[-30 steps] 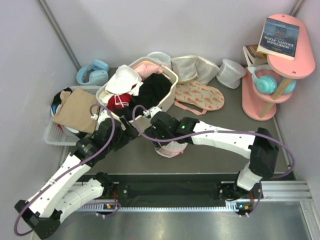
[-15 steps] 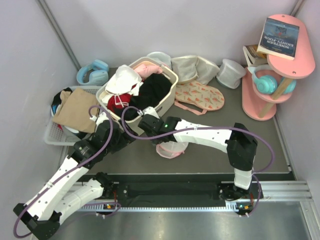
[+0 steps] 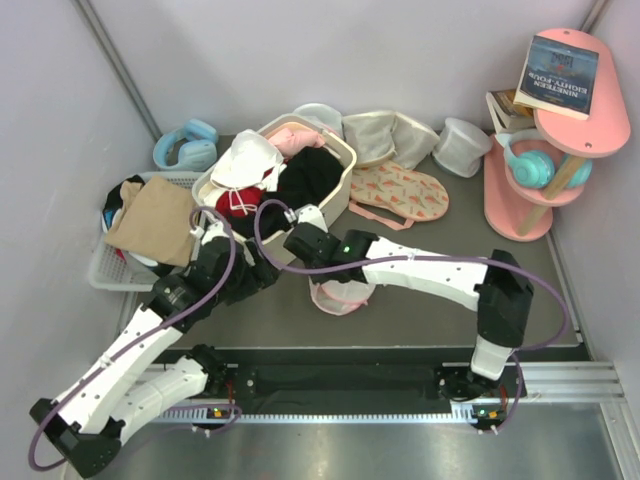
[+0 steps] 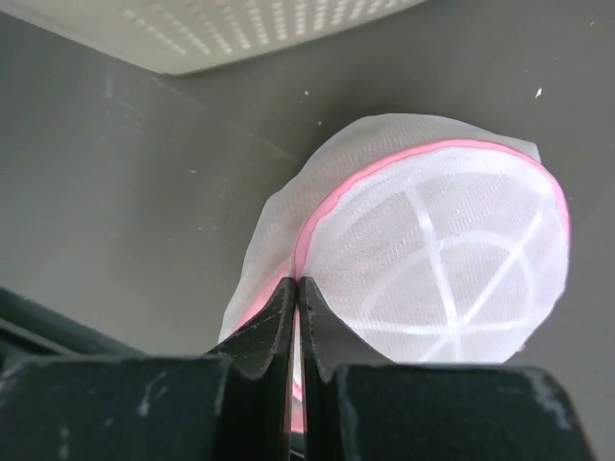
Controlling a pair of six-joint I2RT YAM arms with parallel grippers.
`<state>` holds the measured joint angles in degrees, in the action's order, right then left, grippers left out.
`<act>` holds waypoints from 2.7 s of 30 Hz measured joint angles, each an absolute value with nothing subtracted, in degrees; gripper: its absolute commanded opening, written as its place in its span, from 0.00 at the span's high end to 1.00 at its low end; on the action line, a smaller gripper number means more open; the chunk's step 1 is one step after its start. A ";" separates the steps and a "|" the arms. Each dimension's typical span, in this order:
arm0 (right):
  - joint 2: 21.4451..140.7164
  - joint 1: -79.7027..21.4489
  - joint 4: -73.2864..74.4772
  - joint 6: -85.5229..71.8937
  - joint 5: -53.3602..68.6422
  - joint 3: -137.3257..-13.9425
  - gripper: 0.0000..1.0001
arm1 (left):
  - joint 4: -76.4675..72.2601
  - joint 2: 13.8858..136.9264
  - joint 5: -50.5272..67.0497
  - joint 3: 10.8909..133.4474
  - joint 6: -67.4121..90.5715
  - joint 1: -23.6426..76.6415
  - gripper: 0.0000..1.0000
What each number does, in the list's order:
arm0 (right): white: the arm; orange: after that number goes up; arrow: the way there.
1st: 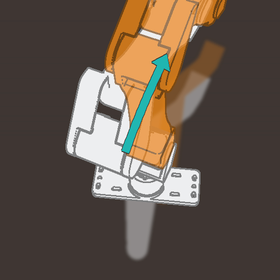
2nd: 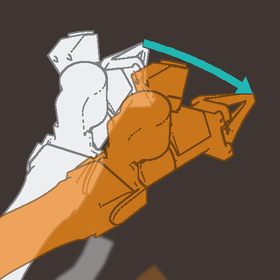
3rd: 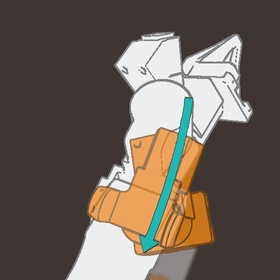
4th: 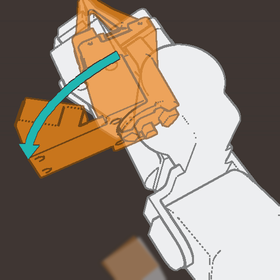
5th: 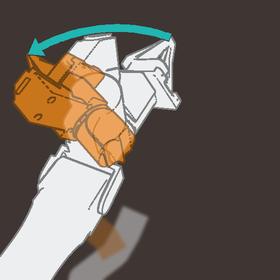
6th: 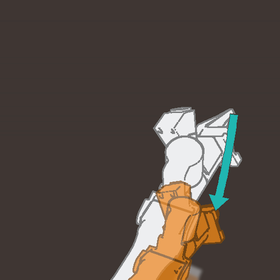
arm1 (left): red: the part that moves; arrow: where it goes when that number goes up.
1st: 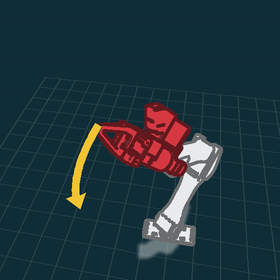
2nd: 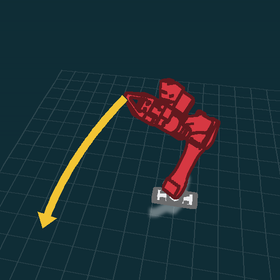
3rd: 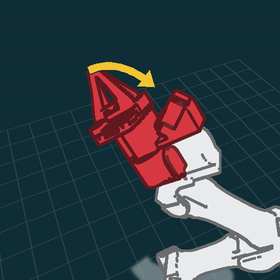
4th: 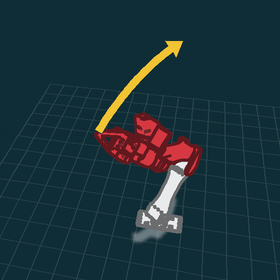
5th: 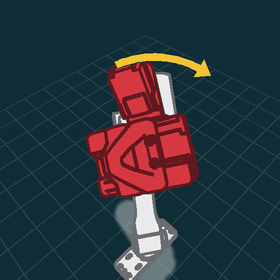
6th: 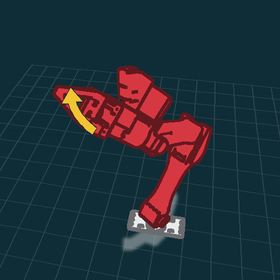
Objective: Unzip the laundry bag and remove the bra
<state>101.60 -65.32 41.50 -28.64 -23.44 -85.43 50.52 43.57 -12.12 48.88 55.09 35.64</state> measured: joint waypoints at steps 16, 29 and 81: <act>82.35 -59.09 37.54 -32.62 -17.93 -73.93 1.00 | 33.82 56.25 1.78 47.00 52.34 37.69 0.22; 73.63 -59.00 36.86 -33.28 -16.99 -67.94 1.00 | 28.58 70.48 -0.03 47.42 51.16 45.69 0.75; 88.44 -51.03 25.12 -15.00 -2.59 -60.62 0.19 | 20.88 69.36 -5.67 43.59 59.07 47.05 1.00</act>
